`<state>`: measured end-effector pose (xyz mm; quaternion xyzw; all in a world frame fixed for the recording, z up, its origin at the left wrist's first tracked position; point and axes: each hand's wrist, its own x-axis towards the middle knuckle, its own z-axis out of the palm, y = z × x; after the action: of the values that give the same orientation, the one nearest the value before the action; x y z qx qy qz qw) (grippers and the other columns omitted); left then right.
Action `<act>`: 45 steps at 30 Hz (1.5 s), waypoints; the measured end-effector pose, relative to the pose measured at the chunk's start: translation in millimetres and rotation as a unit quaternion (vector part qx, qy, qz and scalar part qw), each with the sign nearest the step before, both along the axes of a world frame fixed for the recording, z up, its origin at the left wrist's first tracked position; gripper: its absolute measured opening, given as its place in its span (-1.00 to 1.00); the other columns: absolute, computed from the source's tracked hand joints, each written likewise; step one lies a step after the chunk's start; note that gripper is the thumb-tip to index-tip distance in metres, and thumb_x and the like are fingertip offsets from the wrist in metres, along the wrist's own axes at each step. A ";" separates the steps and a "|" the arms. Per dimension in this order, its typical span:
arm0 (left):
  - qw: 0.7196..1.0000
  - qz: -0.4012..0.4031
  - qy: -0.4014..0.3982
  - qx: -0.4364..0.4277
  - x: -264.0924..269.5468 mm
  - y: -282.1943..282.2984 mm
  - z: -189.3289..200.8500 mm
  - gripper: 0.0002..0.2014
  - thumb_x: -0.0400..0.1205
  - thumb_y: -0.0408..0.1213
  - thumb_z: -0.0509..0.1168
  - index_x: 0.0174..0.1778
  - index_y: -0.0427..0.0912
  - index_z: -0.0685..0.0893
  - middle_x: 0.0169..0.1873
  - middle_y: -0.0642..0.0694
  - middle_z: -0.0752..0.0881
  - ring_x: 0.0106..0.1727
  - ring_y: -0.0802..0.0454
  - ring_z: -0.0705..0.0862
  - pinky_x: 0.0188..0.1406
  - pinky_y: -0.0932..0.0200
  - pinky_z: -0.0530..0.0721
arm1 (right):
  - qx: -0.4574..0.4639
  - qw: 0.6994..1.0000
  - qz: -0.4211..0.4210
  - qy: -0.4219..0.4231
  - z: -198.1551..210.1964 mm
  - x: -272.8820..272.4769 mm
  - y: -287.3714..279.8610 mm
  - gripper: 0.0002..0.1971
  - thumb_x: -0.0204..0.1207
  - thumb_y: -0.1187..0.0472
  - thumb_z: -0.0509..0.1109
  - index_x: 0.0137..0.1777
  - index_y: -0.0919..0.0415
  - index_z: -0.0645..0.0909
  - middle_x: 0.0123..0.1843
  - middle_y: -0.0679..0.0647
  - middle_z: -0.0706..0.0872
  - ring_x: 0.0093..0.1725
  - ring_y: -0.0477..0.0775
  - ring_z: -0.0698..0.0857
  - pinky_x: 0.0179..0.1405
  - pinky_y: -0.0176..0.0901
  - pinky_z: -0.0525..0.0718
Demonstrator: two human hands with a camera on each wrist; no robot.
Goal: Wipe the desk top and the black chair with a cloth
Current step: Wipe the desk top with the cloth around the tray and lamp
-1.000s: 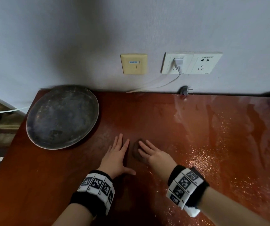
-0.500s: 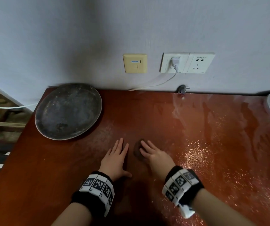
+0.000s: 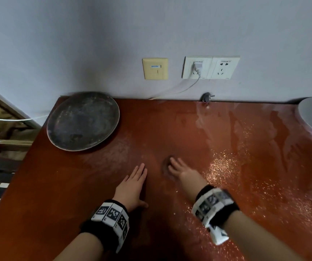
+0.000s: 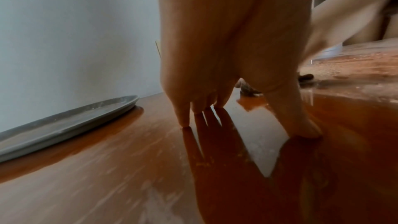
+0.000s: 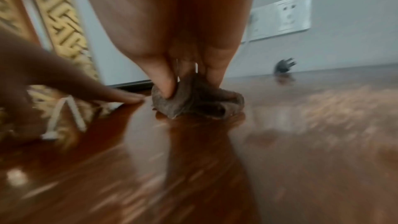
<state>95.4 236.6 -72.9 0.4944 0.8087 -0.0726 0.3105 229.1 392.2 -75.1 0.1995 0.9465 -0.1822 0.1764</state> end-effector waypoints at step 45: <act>0.993 0.085 -0.062 0.047 38.9 -117.8 6.1 0.03 0.55 -0.09 0.42 0.66 -0.13 -0.26 0.65 -0.01 -0.27 0.66 0.11 -0.21 0.61 0.18 -0.12 | -0.002 0.992 -0.115 -0.053 5.2 33.0 -41.2 -0.32 0.56 0.50 0.11 0.64 0.00 0.17 0.70 -0.04 -0.09 0.67 0.07 -0.02 0.58 0.00 0.22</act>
<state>134.2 118.9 -66.9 0.4415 0.8295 0.0232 0.3414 262.2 351.1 -69.9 0.3162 0.9062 -0.1921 0.2047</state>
